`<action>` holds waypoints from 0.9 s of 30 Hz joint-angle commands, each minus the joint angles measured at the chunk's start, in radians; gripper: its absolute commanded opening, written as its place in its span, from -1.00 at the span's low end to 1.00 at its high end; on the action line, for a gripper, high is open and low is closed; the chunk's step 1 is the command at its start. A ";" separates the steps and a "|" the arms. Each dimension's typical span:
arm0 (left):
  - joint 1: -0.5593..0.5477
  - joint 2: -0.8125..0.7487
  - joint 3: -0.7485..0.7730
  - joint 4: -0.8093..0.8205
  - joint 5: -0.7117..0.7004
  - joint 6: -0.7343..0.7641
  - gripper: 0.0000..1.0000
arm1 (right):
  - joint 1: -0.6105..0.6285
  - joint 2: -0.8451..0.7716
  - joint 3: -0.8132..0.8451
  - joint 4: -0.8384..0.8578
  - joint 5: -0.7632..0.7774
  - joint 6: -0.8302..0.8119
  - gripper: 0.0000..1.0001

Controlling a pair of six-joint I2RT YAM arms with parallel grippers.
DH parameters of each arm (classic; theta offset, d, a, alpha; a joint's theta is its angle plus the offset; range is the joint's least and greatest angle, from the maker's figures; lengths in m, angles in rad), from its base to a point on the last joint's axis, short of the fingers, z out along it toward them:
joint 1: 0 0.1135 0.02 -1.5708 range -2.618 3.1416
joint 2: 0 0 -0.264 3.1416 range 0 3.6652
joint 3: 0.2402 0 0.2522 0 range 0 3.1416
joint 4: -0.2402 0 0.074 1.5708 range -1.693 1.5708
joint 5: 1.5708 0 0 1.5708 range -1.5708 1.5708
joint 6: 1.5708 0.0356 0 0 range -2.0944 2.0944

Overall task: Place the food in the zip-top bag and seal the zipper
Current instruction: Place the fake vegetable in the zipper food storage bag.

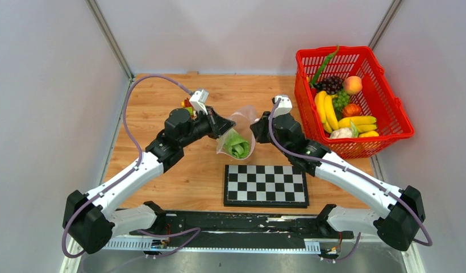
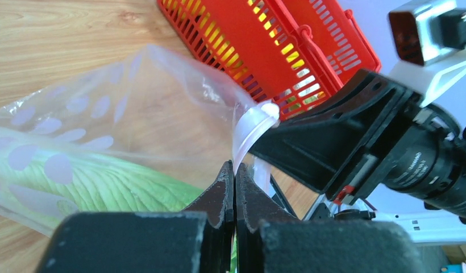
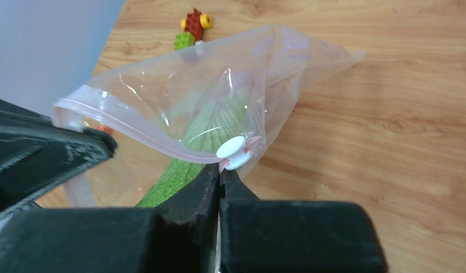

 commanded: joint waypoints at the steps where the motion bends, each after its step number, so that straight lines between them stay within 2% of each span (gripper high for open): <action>1: 0.003 -0.043 -0.029 0.009 -0.034 0.043 -1.00 | 0.005 -0.018 0.049 0.201 -0.045 -0.147 -1.00; 5: 0.004 -0.089 -0.067 -0.021 -0.116 0.063 -0.97 | 0.004 0.027 0.102 0.310 -0.249 -0.311 -1.00; 6: 0.003 -0.111 -0.085 -0.016 -0.145 0.065 -0.86 | 0.005 0.044 0.130 0.316 -0.335 -0.351 -1.00; 8: 0.003 -0.170 -0.118 -0.009 -0.195 0.083 -0.39 | 0.005 0.088 0.195 0.308 -0.450 -0.414 -1.00; 9: 0.004 -0.194 -0.122 -0.012 -0.208 0.105 0.00 | 0.005 0.114 0.233 0.284 -0.480 -0.430 -1.00; 12: 0.003 -0.242 -0.108 -0.085 -0.244 0.195 0.96 | 0.006 0.163 0.300 0.245 -0.473 -0.448 -1.00; 17: 0.006 -0.254 -0.032 -0.283 -0.352 0.383 1.00 | 0.005 0.163 0.264 0.264 -0.340 -0.445 -1.00; 20: 0.004 -0.247 0.033 -0.383 -0.493 0.496 1.00 | 0.003 0.153 0.241 0.265 -0.312 -0.441 -1.00; 27: 0.001 -0.277 -0.009 -0.215 -0.476 0.780 1.00 | -0.018 0.145 0.217 0.236 -0.311 -0.411 -1.00</action>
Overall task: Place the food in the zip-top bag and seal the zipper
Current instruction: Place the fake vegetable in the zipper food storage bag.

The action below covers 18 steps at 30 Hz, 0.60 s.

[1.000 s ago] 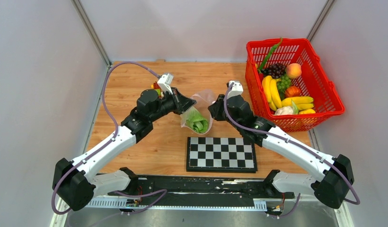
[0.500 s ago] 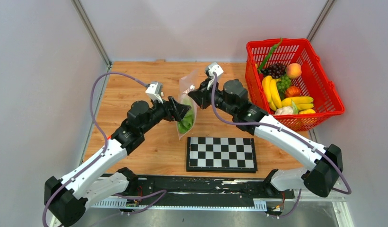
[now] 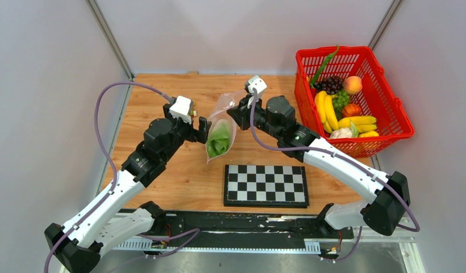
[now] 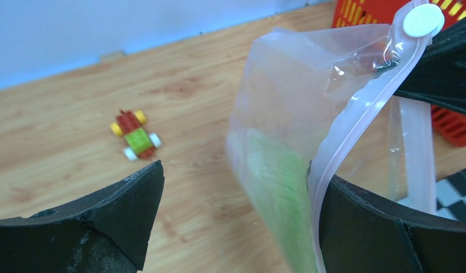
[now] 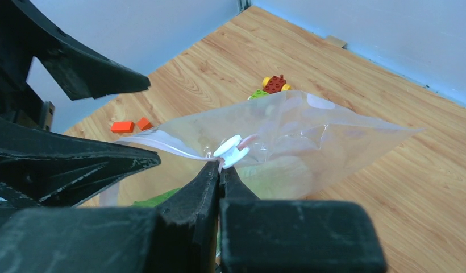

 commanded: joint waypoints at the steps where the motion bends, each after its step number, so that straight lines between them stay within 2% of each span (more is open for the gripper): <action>1: -0.003 -0.014 -0.004 0.086 -0.019 0.305 1.00 | -0.024 -0.027 -0.014 0.026 0.014 0.017 -1.00; 6: -0.078 -0.025 -0.029 0.099 -0.117 0.561 1.00 | -0.043 -0.029 -0.015 0.017 -0.004 0.039 -1.00; 12: -0.081 -0.022 -0.023 0.125 -0.145 0.612 1.00 | -0.042 -0.024 -0.005 0.000 -0.013 0.060 -1.00; 18: -0.082 0.066 0.078 -0.022 -0.237 0.707 1.00 | -0.047 -0.032 0.008 -0.013 -0.027 0.064 -1.00</action>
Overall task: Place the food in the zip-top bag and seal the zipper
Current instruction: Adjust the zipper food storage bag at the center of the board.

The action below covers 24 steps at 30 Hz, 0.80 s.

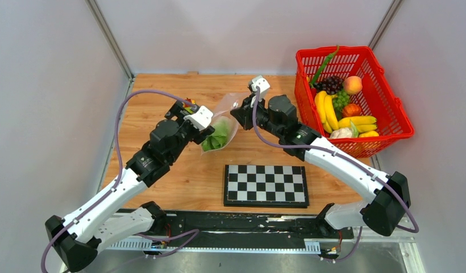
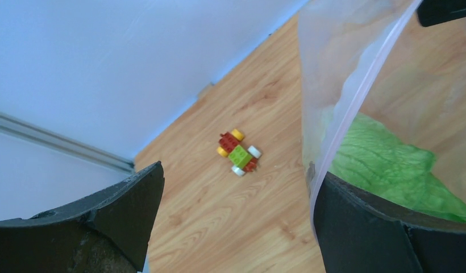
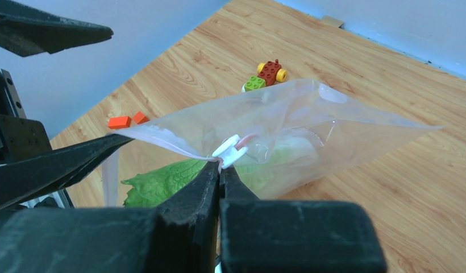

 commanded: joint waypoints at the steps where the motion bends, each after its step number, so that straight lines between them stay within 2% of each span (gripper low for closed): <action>1: -0.007 0.077 0.109 -0.101 -0.138 0.126 1.00 | -0.010 -0.027 0.030 0.016 -0.013 0.020 -1.00; 4: -0.047 0.124 0.142 -0.135 -0.288 0.148 1.00 | -0.013 -0.006 0.044 -0.018 -0.014 0.026 -1.00; 13: -0.050 0.007 0.058 -0.001 -0.265 0.115 1.00 | -0.015 0.037 0.070 -0.031 -0.015 0.061 -1.00; 18: -0.050 0.022 0.090 -0.077 -0.231 0.140 1.00 | -0.015 0.011 0.045 -0.016 -0.004 0.063 -1.00; 24: -0.061 0.067 0.100 -0.110 -0.259 0.178 1.00 | -0.017 0.010 0.051 -0.032 0.000 0.060 -1.00</action>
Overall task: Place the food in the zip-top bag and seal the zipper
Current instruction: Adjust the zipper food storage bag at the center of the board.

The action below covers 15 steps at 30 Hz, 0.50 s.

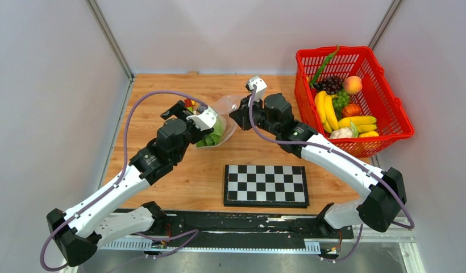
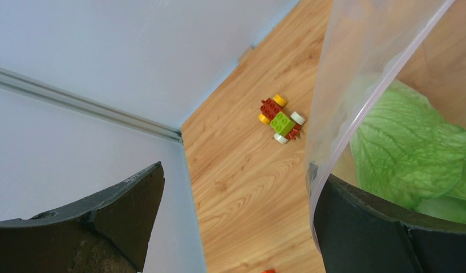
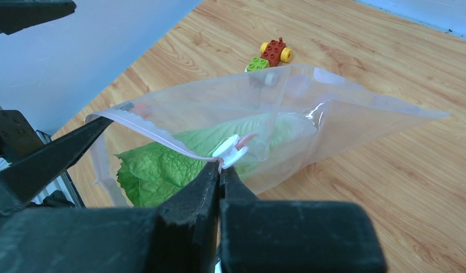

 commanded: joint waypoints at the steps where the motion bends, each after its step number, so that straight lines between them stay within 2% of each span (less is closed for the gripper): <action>1: -0.012 0.017 0.029 -0.006 -0.026 0.049 1.00 | -0.007 -0.031 0.025 0.020 0.019 0.012 -1.00; 4: -0.024 0.015 0.014 0.040 -0.043 0.060 1.00 | -0.008 -0.026 0.028 0.018 0.026 0.013 -1.00; 7: -0.027 0.002 0.004 0.106 -0.077 -0.030 1.00 | -0.007 -0.024 0.030 0.019 0.033 0.017 -1.00; 8: -0.027 -0.005 -0.003 0.130 -0.088 -0.093 1.00 | -0.008 -0.023 0.031 0.018 0.036 0.020 -1.00; 11: -0.025 -0.017 0.001 0.127 -0.100 -0.403 1.00 | -0.011 -0.017 0.038 0.012 0.041 0.026 -1.00; 12: -0.023 -0.020 0.008 0.107 -0.081 -0.476 1.00 | -0.010 -0.016 0.039 0.010 0.043 0.030 -1.00; 15: -0.020 -0.031 0.013 0.067 0.131 -0.587 1.00 | -0.013 -0.023 0.032 0.011 0.049 0.048 -1.00</action>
